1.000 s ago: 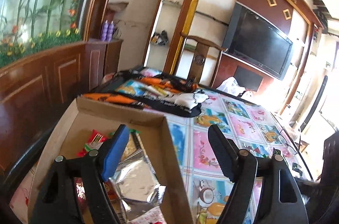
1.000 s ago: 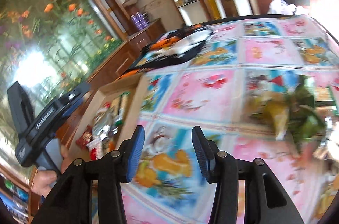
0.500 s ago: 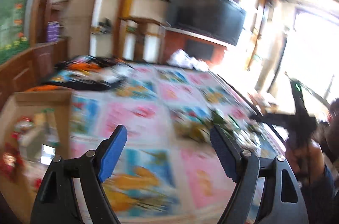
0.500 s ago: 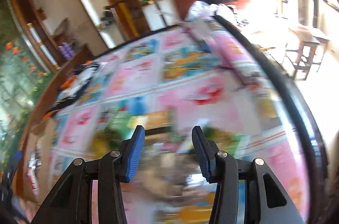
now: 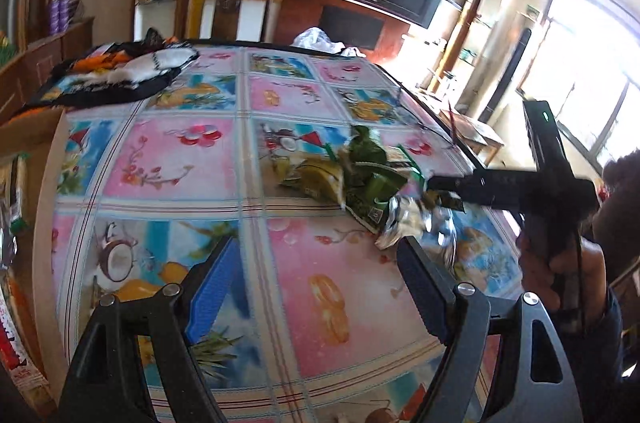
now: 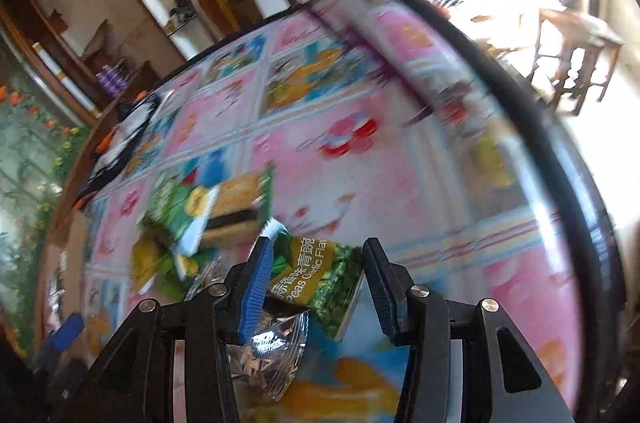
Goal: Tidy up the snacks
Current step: 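Move both grippers back over the snacks on the table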
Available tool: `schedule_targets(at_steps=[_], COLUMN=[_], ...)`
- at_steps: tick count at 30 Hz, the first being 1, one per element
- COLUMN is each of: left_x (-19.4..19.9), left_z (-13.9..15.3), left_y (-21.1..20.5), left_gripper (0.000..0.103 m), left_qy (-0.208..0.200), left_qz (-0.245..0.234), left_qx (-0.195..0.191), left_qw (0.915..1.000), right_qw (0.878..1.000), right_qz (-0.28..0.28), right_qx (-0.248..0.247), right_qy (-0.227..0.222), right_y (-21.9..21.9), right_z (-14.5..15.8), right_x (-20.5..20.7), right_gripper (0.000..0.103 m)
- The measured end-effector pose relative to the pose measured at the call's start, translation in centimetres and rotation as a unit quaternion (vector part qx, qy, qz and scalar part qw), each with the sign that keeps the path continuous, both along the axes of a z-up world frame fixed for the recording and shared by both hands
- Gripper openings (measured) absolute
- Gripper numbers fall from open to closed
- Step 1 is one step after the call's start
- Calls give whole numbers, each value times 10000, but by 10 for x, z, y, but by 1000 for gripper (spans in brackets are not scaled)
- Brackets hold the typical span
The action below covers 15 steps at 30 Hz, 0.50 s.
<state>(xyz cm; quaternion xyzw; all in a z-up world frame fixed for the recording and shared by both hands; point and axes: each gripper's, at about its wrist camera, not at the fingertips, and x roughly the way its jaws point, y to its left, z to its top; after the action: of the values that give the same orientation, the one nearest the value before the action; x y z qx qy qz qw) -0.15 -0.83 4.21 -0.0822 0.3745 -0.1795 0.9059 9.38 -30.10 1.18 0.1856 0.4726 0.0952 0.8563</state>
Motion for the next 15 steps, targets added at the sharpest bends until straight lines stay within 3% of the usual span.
schedule_targets(at_steps=[4, 7, 10, 15], left_x=[9, 9, 9, 9], left_z=[-6, -5, -5, -14], left_y=[13, 15, 12, -5], left_gripper=[80, 80, 81, 85], left_qy=[324, 324, 373, 698], left_qz=[132, 171, 55, -335], left_qx=[-367, -385, -394, -240], left_qw=[9987, 9986, 9985, 9967], right_qw=[9917, 9804, 9877, 9906], right_qz=[1036, 1541, 1357, 1178], right_qx=[700, 1147, 701, 661], right_qy=[298, 425, 329, 199], right_y=[42, 58, 58, 50], right_z=[-4, -7, -4, 1], right_x=[-7, -9, -12, -18], right_gripper=[51, 51, 51, 51])
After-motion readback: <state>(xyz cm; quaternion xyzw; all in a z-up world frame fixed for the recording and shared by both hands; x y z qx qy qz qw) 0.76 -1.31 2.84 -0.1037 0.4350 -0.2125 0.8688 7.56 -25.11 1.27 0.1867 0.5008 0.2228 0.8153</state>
